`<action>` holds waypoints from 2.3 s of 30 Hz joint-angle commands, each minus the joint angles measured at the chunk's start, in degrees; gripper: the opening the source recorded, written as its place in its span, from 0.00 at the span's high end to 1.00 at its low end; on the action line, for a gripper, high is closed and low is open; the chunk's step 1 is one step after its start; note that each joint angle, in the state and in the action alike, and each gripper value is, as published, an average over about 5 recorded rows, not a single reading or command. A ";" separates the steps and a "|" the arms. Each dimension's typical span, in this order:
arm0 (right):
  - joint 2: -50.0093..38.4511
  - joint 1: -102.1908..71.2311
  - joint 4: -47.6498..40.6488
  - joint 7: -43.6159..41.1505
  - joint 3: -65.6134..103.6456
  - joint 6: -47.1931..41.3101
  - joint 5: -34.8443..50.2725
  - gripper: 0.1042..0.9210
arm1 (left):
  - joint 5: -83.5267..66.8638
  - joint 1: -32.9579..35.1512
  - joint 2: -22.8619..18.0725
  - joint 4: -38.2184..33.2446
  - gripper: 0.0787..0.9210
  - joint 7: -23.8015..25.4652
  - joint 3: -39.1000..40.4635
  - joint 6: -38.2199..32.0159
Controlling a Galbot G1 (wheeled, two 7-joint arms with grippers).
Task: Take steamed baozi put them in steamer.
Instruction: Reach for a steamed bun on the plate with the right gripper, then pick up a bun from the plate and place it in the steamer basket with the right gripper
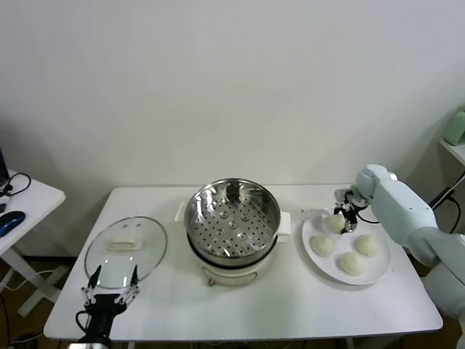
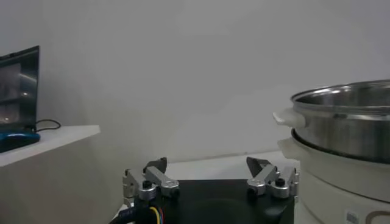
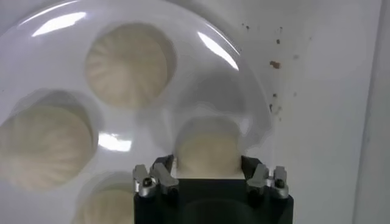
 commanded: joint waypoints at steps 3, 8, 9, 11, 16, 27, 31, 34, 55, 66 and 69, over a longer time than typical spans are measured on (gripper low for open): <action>-1.05 1.28 3.01 -0.13 -0.71 1.02 -0.33 0.25 | 0.02 0.08 -0.03 0.03 0.12 -0.02 -0.03 0.00; -4.23 5.06 11.57 -0.99 -6.04 2.52 1.21 0.24 | 0.06 0.14 -0.05 -0.06 0.12 -0.05 -0.07 0.02; -5.04 6.24 13.97 -1.10 -7.93 2.73 2.08 0.24 | 0.07 0.18 -0.07 -0.10 0.12 -0.05 -0.05 0.02; -6.71 8.91 18.83 -1.33 -11.94 2.77 4.54 0.24 | 0.12 0.23 -0.12 -0.18 0.12 -0.05 0.00 0.01; -9.57 17.13 30.07 -2.01 -21.90 2.86 9.74 0.24 | 0.20 0.28 -0.25 -0.36 0.12 -0.05 0.09 0.03; -8.96 33.68 52.29 -3.65 -33.85 7.14 11.37 0.24 | 0.66 0.72 -0.29 -0.91 0.12 -0.08 0.34 0.14; -5.92 33.89 55.20 -3.67 -33.25 10.76 6.49 0.23 | 1.04 1.07 -0.38 -0.82 0.12 -0.13 0.83 0.02; -2.87 32.69 56.04 -3.59 -31.88 13.47 1.67 0.23 | 1.29 1.40 -0.41 -0.90 0.12 -0.10 0.91 -0.11; 15.44 21.28 44.75 -1.12 -30.88 17.73 -9.94 0.23 | 1.44 3.44 0.41 -2.28 0.12 -0.98 -0.31 0.04; 16.91 17.40 37.93 -0.30 -29.95 18.90 -14.24 0.22 | 1.36 3.69 0.29 -1.41 0.12 -1.12 0.22 -0.34; 17.08 16.86 37.35 -0.30 -29.69 19.03 -14.46 0.22 | 1.32 3.67 0.32 -1.23 0.12 -1.14 0.14 -0.31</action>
